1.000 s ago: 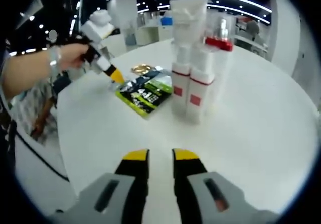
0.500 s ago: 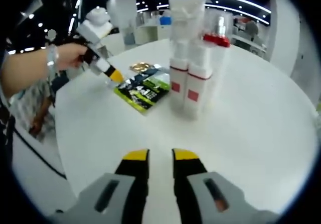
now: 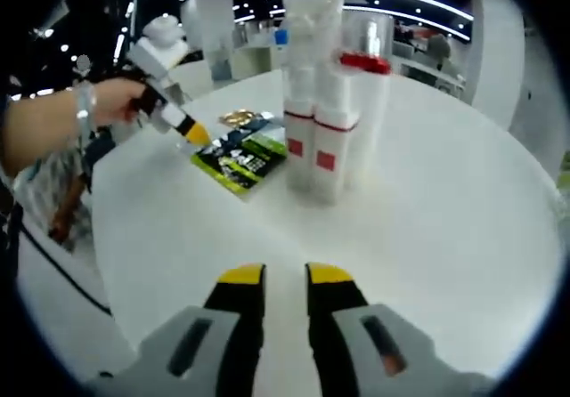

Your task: Arrange the skincare products in the storage area until every visible bottle or jar stands upright without overlapping.

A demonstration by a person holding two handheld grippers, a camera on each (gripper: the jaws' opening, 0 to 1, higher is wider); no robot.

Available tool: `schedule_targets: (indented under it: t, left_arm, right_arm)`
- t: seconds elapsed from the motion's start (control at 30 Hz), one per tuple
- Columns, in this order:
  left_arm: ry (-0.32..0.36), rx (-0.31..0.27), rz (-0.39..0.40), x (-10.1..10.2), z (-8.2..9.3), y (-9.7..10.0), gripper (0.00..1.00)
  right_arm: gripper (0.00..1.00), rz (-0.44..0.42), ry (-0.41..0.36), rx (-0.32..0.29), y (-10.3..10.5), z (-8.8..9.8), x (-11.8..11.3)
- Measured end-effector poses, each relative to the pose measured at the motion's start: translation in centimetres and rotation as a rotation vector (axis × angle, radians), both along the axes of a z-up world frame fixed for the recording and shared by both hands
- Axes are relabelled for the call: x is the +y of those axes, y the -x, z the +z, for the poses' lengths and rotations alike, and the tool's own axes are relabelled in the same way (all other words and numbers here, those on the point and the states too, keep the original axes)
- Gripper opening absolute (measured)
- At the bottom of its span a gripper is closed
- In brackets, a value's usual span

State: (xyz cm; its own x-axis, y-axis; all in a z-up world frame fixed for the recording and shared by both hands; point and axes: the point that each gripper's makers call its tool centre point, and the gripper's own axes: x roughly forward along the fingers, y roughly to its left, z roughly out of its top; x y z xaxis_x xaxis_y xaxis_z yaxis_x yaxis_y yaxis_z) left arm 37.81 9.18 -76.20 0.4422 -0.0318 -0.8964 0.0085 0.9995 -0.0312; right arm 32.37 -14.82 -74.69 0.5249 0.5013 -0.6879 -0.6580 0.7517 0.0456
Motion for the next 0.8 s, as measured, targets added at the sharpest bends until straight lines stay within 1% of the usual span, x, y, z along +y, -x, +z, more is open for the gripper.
schedule_targets:
  t: [0.4,0.47,0.57,0.67,0.8]
  left_arm:
    - [-0.001,0.007,-0.018,0.1,-0.1,-0.2,0.43]
    - [-0.011,0.003,-0.017,0.3,0.0,-0.2,0.45]
    - [-0.022,0.003,-0.034,0.3,0.0,-0.3,0.45]
    - [-0.038,-0.014,-0.035,0.6,0.5,-0.6,0.46]
    - [-0.027,-0.032,-0.036,0.4,1.2,-0.7,0.46]
  right_arm:
    - [0.16,-0.006,0.003,0.003,0.0,-0.3,-0.5]
    - [0.16,-0.01,0.004,0.004,-0.1,-0.4,-0.6]
    - [0.16,-0.014,0.003,0.004,-0.1,-0.3,-0.7]
    - [0.16,-0.016,0.008,0.004,-0.2,-0.4,-0.9]
    - [0.16,-0.018,0.007,0.006,-0.1,-0.5,-1.0]
